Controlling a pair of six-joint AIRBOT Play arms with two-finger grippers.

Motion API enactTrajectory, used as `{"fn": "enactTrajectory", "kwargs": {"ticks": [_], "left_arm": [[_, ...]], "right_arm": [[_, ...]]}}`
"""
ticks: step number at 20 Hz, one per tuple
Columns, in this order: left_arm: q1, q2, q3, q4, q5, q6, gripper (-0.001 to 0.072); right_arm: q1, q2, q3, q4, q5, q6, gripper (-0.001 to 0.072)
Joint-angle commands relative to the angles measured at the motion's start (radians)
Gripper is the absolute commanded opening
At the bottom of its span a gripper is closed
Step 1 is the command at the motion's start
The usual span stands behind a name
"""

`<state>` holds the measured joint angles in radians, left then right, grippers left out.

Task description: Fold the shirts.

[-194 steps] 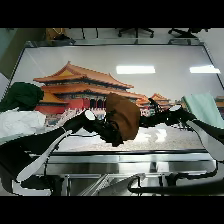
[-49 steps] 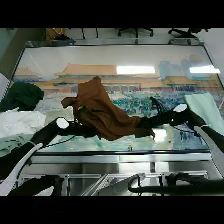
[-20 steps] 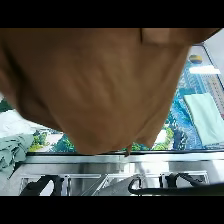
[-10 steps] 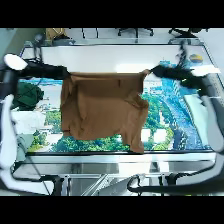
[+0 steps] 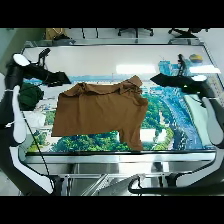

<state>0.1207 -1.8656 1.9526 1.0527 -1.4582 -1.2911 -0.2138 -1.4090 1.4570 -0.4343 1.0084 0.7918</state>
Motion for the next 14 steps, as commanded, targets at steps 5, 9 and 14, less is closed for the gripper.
{"fn": "enactTrajectory", "kwargs": {"ticks": [5,9,14], "left_arm": [[0.218,0.276,-0.625,0.04,-0.014,0.054,0.0699],[0.32,0.35,-0.899,0.181,0.114,0.054,0.0699],[0.322,0.342,-1.003,0.141,0.236,0.096,0.0699]], "right_arm": [[-0.087,0.204,-0.338,-0.28,0.298,0.193,0.0364],[-0.031,0.281,-0.595,-0.281,0.204,0.189,0.0364],[0.122,0.249,-0.655,-0.249,0.03,0.188,0.0365]]}}
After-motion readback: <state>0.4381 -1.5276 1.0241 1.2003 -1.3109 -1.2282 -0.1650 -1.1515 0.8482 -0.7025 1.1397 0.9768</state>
